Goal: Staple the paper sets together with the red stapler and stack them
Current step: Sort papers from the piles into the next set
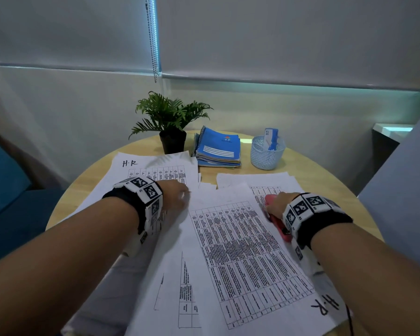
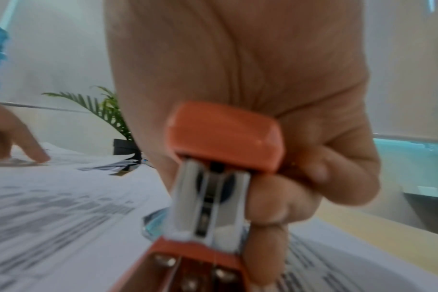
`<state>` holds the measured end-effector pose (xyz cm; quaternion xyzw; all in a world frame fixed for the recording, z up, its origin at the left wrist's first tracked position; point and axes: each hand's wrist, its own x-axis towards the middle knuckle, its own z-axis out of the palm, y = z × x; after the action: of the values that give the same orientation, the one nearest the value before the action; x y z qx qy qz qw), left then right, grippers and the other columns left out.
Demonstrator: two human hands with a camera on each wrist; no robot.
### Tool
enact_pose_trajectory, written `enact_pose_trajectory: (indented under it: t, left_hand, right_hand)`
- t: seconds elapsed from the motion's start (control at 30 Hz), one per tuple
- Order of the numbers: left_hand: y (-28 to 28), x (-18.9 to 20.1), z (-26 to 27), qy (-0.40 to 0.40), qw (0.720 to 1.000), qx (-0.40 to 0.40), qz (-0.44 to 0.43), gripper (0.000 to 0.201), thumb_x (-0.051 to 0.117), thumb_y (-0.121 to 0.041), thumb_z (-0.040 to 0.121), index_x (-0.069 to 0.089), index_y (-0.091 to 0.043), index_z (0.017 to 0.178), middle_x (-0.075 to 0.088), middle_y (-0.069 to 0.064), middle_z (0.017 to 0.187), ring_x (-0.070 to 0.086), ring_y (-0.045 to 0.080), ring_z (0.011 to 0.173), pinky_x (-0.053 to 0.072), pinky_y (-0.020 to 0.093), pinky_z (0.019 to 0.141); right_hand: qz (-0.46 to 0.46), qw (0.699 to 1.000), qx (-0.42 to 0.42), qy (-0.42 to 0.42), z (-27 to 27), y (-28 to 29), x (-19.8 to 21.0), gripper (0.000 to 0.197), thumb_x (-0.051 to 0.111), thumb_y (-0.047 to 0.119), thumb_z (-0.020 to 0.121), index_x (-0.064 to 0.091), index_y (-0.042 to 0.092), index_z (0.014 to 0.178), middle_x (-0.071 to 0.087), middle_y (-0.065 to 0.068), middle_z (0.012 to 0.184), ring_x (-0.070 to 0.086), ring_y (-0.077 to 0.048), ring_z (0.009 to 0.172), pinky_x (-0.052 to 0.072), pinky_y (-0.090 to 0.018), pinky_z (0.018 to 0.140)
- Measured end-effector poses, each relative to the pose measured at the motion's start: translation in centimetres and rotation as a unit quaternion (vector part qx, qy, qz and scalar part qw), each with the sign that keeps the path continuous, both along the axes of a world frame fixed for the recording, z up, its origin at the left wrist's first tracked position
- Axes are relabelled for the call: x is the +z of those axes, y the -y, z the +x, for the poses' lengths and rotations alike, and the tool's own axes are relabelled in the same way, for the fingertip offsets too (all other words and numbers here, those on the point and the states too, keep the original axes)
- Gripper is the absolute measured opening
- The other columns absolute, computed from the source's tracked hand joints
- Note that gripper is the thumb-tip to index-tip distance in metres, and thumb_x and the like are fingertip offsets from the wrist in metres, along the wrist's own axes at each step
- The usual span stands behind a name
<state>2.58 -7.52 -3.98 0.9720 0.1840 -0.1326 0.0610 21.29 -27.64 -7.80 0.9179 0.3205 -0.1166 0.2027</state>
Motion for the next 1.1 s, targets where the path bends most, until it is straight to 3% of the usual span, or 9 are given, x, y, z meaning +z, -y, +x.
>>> enact_pose_trajectory:
  t: [0.1, 0.17, 0.27, 0.37, 0.5, 0.6, 0.7, 0.83, 1.1]
  left_hand:
    - [-0.5, -0.9, 0.4, -0.003, 0.999, 0.047, 0.013, 0.050, 0.050, -0.028, 0.095, 0.039, -0.011, 0.140, 0.043, 0.011, 0.142, 0.042, 0.025, 0.129, 0.034, 0.031, 0.105]
    - [-0.5, -1.2, 0.8, 0.003, 0.998, 0.065, 0.022, 0.058, 0.054, -0.034, 0.092, 0.035, -0.012, 0.142, 0.038, 0.011, 0.144, 0.040, 0.024, 0.130, 0.034, 0.031, 0.105]
    - [-0.2, -1.1, 1.2, -0.004, 0.996, 0.072, 0.059, 0.063, 0.059, -0.041, 0.088, 0.037, -0.012, 0.140, 0.041, 0.009, 0.140, 0.042, 0.025, 0.128, 0.036, 0.031, 0.101]
    - [0.0, -0.9, 1.5, -0.016, 0.995, 0.078, 0.066, 0.057, 0.061, -0.042, 0.085, 0.045, -0.012, 0.131, 0.046, 0.010, 0.132, 0.049, 0.026, 0.120, 0.039, 0.032, 0.097]
    - [0.1, -0.2, 1.6, 0.005, 0.996, 0.084, 0.012, 0.054, 0.064, -0.032, 0.085, 0.043, -0.009, 0.128, 0.048, 0.010, 0.130, 0.050, 0.025, 0.117, 0.040, 0.029, 0.088]
    - [0.2, 0.7, 1.1, 0.063, 0.993, 0.088, -0.043, 0.052, 0.066, -0.022, 0.083, 0.043, -0.009, 0.127, 0.053, 0.009, 0.124, 0.051, 0.022, 0.105, 0.038, 0.025, 0.078]
    - [0.2, 1.4, 0.1, 0.122, 0.986, 0.085, -0.080, 0.053, 0.066, -0.017, 0.081, 0.043, -0.011, 0.128, 0.057, 0.008, 0.119, 0.053, 0.022, 0.101, 0.039, 0.024, 0.075]
    - [0.4, 1.9, -1.3, 0.157, 0.984, 0.045, -0.072, 0.034, 0.057, -0.013, 0.086, 0.054, -0.009, 0.120, 0.061, 0.009, 0.114, 0.054, 0.019, 0.099, 0.034, 0.019, 0.073]
    - [0.8, 1.9, -2.9, 0.196, 0.973, 0.051, -0.112, 0.050, 0.055, -0.016, 0.091, 0.042, -0.012, 0.138, 0.051, 0.008, 0.136, 0.048, 0.021, 0.122, 0.036, 0.022, 0.093]
  right_hand:
    - [0.019, 0.999, -0.024, -0.021, -0.5, 0.9, 0.7, 0.021, 0.053, 0.038, 0.092, 0.044, 0.024, 0.104, 0.054, 0.002, 0.090, 0.057, -0.020, 0.082, 0.050, -0.036, 0.086]
    - [0.051, 0.997, -0.043, -0.027, -0.6, 1.0, 1.0, 0.044, 0.047, 0.047, 0.095, 0.039, 0.024, 0.132, 0.048, -0.006, 0.128, 0.052, -0.026, 0.116, 0.043, -0.039, 0.094]
    - [0.190, 0.973, -0.132, -0.001, -1.4, 0.2, 2.2, 0.076, 0.044, 0.066, 0.085, 0.031, 0.016, 0.141, 0.039, -0.013, 0.141, 0.043, -0.032, 0.127, 0.040, -0.044, 0.098]
    - [0.278, 0.956, -0.091, -0.014, -2.2, -1.5, 3.0, 0.059, 0.049, 0.057, 0.088, 0.046, 0.013, 0.128, 0.051, -0.011, 0.129, 0.051, -0.028, 0.116, 0.046, -0.041, 0.094]
    - [0.310, 0.934, -0.029, -0.174, -5.0, -4.2, 3.7, 0.041, 0.056, 0.037, 0.092, 0.062, 0.000, 0.109, 0.066, -0.012, 0.109, 0.062, -0.024, 0.100, 0.050, -0.035, 0.090]
    - [0.316, 0.911, -0.051, -0.259, -6.8, -5.9, 3.5, 0.032, 0.058, 0.031, 0.092, 0.062, -0.001, 0.088, 0.063, -0.013, 0.084, 0.055, -0.018, 0.063, 0.045, -0.026, 0.059]
    - [0.389, 0.848, -0.132, -0.335, -8.0, -6.7, 3.1, 0.019, 0.061, 0.027, 0.089, 0.062, 0.010, 0.079, 0.058, -0.007, 0.071, 0.047, -0.013, 0.048, 0.034, -0.020, 0.043]
    - [0.498, 0.724, -0.217, -0.425, -9.5, -6.8, 3.4, 0.012, 0.061, 0.012, 0.090, 0.061, 0.005, 0.080, 0.051, -0.002, 0.053, 0.039, -0.005, 0.030, 0.025, -0.011, 0.031]
    - [0.521, 0.698, -0.253, -0.420, -10.8, -7.8, 2.7, 0.016, 0.066, 0.011, 0.083, 0.063, 0.008, 0.069, 0.051, 0.004, 0.042, 0.035, -0.003, 0.028, 0.024, -0.012, 0.030]
